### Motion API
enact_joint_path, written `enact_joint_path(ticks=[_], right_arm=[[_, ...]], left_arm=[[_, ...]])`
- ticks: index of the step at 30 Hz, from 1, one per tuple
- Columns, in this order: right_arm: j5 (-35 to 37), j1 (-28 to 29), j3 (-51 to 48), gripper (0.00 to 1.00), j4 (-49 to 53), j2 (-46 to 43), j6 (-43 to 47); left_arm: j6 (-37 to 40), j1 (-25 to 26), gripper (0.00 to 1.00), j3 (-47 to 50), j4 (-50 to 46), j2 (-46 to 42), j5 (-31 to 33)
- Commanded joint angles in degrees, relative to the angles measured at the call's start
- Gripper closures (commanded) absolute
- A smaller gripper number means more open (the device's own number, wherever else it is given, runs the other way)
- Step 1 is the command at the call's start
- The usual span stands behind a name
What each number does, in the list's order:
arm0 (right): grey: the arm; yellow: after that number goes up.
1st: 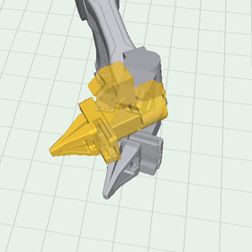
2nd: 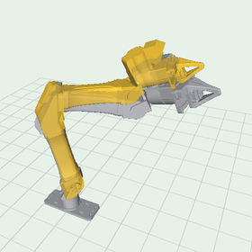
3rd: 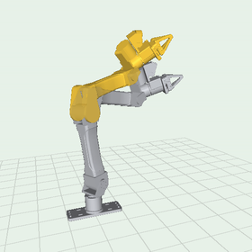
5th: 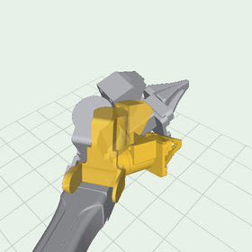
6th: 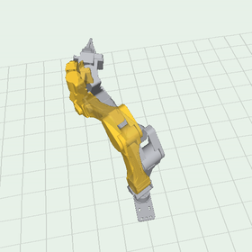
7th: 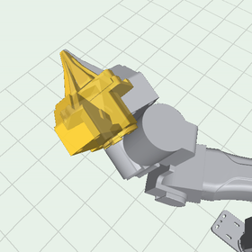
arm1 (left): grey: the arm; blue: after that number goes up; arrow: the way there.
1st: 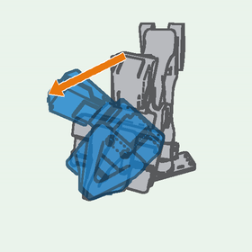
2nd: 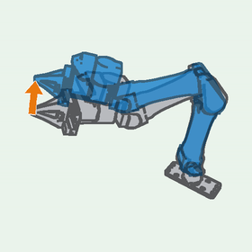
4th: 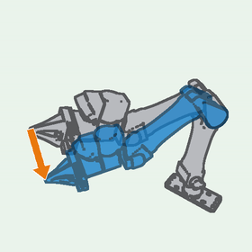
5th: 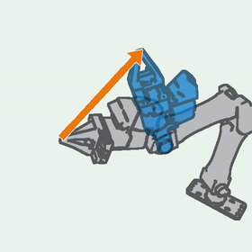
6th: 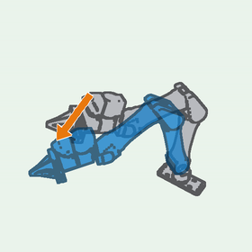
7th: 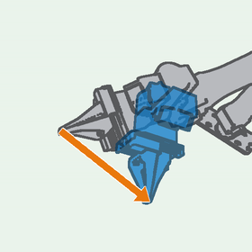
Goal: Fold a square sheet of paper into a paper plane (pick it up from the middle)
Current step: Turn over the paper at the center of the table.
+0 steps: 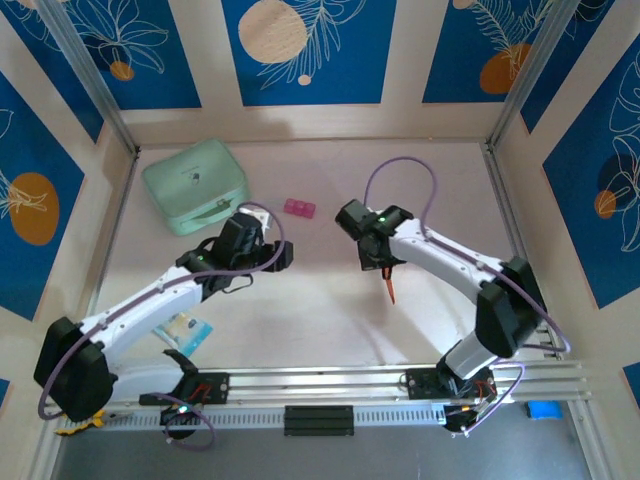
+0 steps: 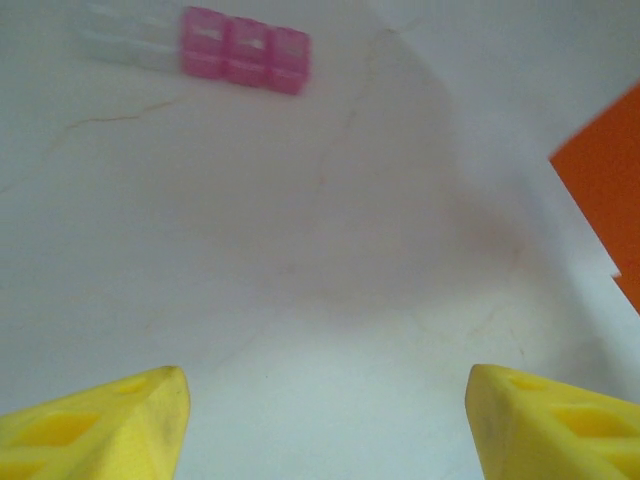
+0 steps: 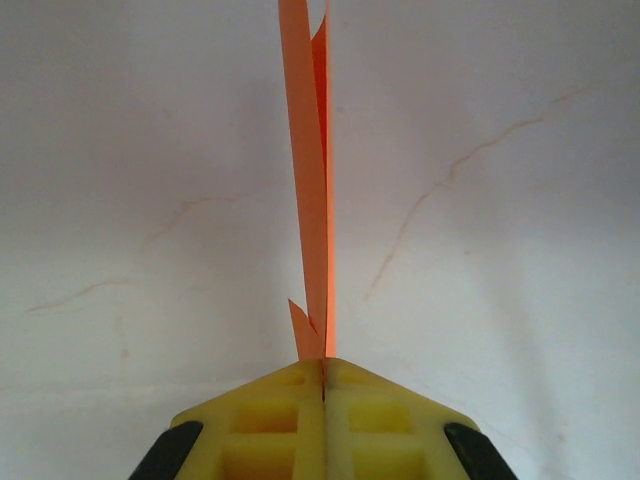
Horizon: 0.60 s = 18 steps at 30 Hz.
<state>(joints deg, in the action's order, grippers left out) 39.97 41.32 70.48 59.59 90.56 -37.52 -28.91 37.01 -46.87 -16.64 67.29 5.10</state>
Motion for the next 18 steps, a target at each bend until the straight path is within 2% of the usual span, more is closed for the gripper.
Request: enact_joint_path(ticks=[1,8,18], right_arm=[[6.2,2.3,2.3,1.0,6.1,4.1,-2.8],[1.4,6.8,6.1,0.98,3.4,12.7,-3.2],[-7.2,9.3,12.5,0.95,-1.9,18.4,-0.6]], left_arm=[[-3.5,-1.9,0.24,2.3,-1.5,-3.7,5.8],[-5.4,-4.6,0.22,2.5,-4.3,-4.6,6.9],[-5.8,-5.0,0.2,1.4,-5.8,-4.3,6.1]])
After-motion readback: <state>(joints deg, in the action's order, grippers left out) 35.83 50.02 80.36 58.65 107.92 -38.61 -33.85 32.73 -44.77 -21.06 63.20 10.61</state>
